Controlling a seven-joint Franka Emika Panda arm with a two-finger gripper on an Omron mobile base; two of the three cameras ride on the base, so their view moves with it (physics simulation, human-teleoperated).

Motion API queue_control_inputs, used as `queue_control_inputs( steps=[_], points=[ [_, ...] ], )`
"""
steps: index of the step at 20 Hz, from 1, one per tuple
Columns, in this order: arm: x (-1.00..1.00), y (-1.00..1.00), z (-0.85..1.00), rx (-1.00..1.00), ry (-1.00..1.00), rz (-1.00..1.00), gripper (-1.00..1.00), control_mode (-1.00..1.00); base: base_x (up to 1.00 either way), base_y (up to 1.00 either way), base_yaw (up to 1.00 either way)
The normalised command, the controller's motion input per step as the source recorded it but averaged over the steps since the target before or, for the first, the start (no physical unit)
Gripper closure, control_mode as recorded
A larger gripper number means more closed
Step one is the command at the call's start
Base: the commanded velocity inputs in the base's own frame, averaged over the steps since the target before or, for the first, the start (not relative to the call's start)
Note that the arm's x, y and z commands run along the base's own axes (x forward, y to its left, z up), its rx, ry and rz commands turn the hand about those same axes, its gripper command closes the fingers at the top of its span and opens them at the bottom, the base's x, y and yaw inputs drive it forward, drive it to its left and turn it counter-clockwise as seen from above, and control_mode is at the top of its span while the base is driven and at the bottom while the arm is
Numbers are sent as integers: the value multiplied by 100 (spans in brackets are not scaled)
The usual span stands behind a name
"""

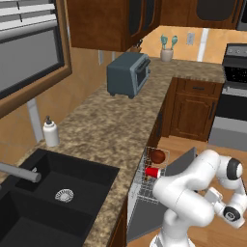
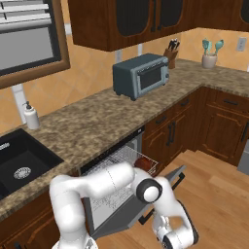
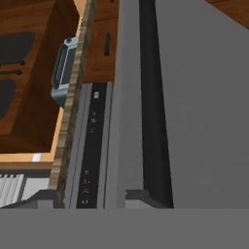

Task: Pick up the cup and bowl from the counter, place them in the dishwasher, and close the dishwasher door.

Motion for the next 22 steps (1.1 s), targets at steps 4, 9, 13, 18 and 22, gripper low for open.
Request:
queue_control_inputs(
  steps=[4, 9, 13, 18, 22],
  points=[
    [-15, -32, -23, 8, 4, 0, -100, -100, 0, 0, 0],
    [9, 13, -55, 5, 8, 3, -100, -100, 0, 0, 0],
    [15, 64, -17, 11, 2, 20, -100, -100, 0, 0, 0],
    [23, 100, 11, 0, 4, 19, -100, -100, 0, 0, 0],
    [1, 100, 51, 0, 5, 14, -100, -100, 0, 0, 0]
  ],
)
